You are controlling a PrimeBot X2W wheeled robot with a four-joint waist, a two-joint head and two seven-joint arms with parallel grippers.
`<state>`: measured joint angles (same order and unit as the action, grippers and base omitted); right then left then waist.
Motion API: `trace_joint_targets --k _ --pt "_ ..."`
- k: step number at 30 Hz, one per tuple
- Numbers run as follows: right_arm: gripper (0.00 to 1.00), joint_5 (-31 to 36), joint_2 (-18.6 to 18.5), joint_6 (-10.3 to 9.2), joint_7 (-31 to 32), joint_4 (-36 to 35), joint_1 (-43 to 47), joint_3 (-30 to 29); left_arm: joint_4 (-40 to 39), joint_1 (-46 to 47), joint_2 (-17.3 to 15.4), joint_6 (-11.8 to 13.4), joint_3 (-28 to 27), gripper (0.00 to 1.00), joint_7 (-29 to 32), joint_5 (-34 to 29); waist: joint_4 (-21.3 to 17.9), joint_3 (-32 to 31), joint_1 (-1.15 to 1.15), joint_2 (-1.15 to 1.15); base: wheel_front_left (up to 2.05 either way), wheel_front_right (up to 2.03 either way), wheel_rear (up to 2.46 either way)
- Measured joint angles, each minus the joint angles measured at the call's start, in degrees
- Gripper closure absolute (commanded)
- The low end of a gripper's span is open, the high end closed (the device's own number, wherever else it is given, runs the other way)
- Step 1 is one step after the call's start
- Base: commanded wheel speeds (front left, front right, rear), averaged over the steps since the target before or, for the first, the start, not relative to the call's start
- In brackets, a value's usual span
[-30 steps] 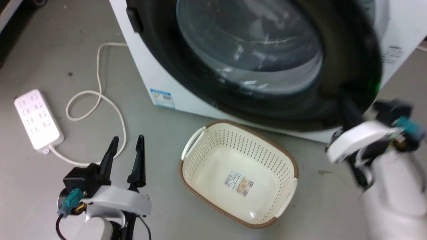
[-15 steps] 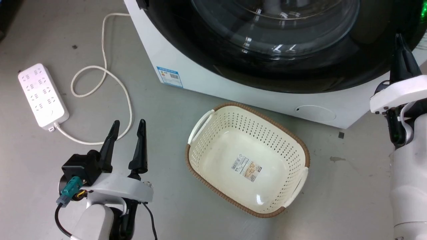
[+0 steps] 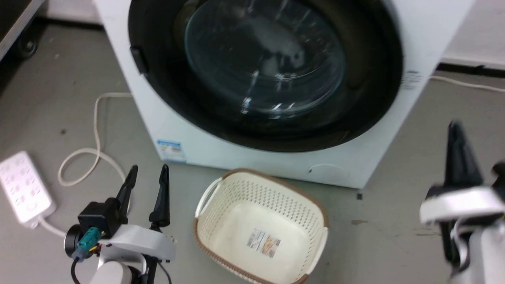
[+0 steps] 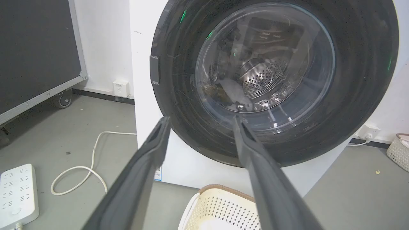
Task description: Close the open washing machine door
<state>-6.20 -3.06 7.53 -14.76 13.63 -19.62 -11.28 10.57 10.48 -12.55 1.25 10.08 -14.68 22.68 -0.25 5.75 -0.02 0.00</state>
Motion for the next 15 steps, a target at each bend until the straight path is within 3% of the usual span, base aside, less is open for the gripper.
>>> trace_joint_targets --k 7,15 --pt "1.0 -1.0 0.0 -0.01 3.0 -4.9 13.4 3.8 1.7 -1.1 -0.5 0.3 1.1 0.0 0.2 -1.2 -3.7 -4.7 0.0 0.0 0.0 0.0 0.0" --pt "1.0 -0.8 0.1 0.0 6.7 -8.3 21.0 6.8 3.5 -2.1 -0.7 1.1 2.3 0.0 1.7 -1.9 -3.7 -6.4 0.01 0.0 0.0 0.0 0.0"
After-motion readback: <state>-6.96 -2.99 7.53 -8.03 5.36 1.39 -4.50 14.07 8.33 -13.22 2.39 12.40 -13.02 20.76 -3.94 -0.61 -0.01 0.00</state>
